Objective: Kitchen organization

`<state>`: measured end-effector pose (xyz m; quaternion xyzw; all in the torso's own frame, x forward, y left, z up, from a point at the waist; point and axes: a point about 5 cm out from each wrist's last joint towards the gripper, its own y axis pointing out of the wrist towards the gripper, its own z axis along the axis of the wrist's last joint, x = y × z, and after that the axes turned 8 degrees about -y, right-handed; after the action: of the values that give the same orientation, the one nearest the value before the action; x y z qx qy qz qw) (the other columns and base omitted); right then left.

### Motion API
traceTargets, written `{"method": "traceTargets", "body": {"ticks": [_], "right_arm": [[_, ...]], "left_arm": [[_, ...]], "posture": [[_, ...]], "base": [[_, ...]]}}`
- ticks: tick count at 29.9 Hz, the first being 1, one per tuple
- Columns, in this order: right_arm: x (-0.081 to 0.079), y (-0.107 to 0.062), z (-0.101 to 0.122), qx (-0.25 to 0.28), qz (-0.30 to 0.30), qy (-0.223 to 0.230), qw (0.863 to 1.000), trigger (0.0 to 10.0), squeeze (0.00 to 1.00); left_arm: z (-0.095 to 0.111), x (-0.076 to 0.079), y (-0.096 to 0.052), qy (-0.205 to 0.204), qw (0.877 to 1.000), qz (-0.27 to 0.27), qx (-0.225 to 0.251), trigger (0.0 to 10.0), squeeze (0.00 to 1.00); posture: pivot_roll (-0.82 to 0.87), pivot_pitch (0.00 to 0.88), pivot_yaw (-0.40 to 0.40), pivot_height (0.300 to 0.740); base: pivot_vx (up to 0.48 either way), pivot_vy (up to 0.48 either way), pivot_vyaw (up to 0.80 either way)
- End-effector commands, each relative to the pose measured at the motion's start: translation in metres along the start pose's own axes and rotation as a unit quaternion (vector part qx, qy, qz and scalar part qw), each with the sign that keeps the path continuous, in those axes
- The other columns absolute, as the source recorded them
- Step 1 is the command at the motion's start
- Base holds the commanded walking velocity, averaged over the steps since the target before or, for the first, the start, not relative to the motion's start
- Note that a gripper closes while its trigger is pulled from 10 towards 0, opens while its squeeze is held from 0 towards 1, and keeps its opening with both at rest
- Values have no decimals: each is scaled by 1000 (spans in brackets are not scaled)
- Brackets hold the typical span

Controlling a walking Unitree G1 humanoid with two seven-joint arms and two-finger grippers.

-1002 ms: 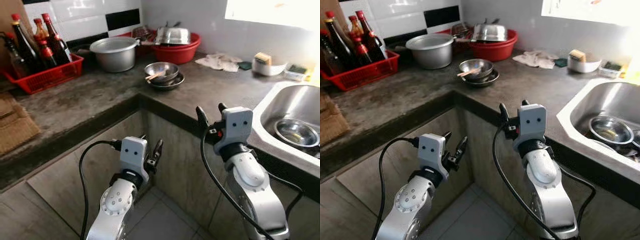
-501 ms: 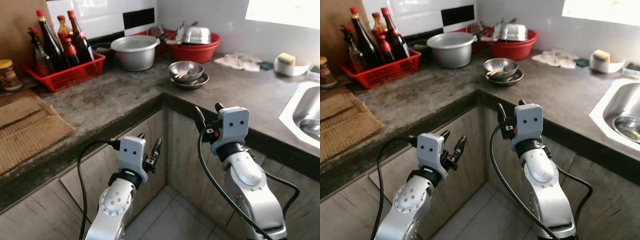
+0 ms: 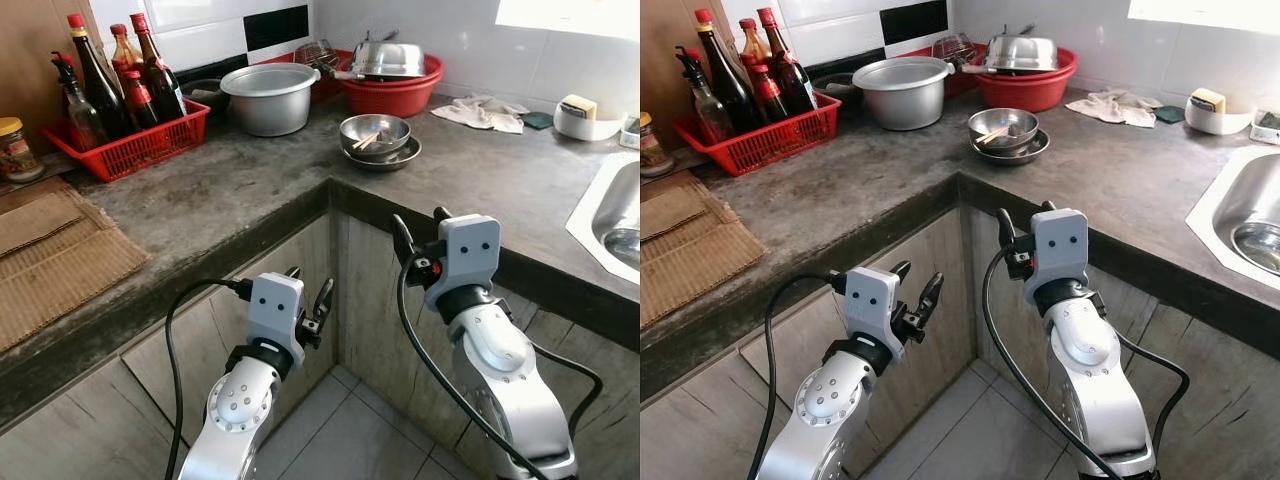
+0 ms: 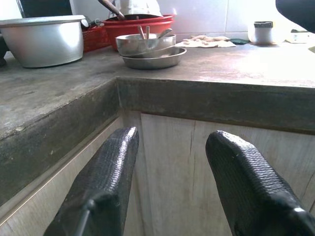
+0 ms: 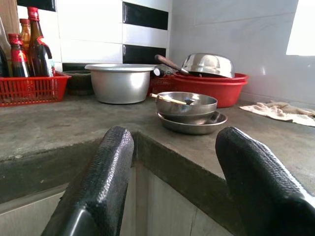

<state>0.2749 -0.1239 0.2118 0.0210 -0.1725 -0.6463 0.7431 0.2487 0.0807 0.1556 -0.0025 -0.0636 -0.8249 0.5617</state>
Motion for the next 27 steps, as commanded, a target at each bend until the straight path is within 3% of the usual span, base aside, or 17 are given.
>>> {"method": "traceTargets", "body": {"ticks": [1,27], "right_arm": [[-2,3,4,10,5,1,1000,10000,0],[-10,1,-7,-6,30,-6,1000,10000,0]], "left_arm": [[3,-2,0,9,1000,4,7,10000,0],[2,0,-1,9,1000,-3,8,10000,0]], "posture": [[89,39,28,740],[90,37,30,740]], "base": [[0,0,0],[290,0,0]]}}
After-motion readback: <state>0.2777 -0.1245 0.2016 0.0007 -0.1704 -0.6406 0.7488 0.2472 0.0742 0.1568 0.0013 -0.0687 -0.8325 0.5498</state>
